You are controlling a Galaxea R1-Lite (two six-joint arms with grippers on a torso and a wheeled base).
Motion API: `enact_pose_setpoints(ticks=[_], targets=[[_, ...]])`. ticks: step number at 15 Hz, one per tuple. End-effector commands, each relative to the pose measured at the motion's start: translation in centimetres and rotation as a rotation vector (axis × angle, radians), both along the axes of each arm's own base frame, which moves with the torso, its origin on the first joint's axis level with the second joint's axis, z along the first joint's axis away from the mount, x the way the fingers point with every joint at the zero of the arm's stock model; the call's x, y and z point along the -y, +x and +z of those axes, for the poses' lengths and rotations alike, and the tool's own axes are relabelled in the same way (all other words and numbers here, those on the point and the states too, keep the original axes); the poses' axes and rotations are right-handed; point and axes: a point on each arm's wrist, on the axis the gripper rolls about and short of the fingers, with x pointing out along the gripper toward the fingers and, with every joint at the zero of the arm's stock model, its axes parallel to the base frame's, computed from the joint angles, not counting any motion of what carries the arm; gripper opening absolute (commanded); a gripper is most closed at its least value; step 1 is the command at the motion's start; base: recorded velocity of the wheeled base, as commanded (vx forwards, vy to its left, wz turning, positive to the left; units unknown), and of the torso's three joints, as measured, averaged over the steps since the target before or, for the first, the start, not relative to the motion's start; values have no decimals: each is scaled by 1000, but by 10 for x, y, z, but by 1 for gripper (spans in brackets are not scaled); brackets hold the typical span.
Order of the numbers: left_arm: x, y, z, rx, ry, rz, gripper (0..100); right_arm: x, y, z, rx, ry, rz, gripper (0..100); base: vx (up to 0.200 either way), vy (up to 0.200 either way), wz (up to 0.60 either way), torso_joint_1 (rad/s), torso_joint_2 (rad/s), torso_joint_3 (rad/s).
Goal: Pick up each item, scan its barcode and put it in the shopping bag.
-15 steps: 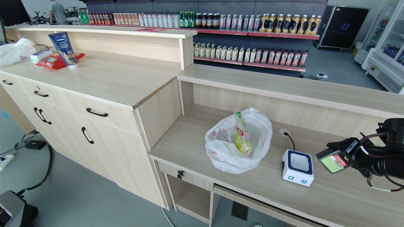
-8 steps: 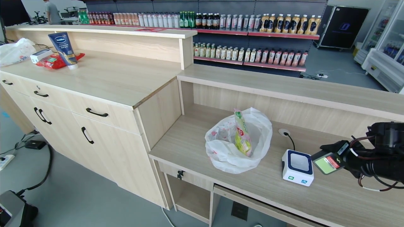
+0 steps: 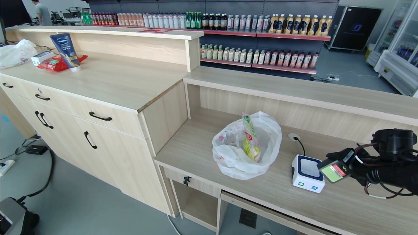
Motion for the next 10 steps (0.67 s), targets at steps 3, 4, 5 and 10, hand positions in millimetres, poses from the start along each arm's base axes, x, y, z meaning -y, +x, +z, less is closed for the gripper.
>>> enact_pose_setpoints(ticks=[3,4,5,10], targets=[[0,0,0,0,0,1,100,1,5,-6,6,-1,0,0,0,0,0,0,0,0],[0,0,0,0,0,1,100,1,6,-7,5,-1,0,0,0,0,0,0,0,0],[0,0,0,0,0,1,100,1,7,-8,10,-1,1,0,0,0,0,0,0,0],[0,0,0,0,0,1,100,2,9,-13,2,-2,1,0,0,0,0,0,0,0]])
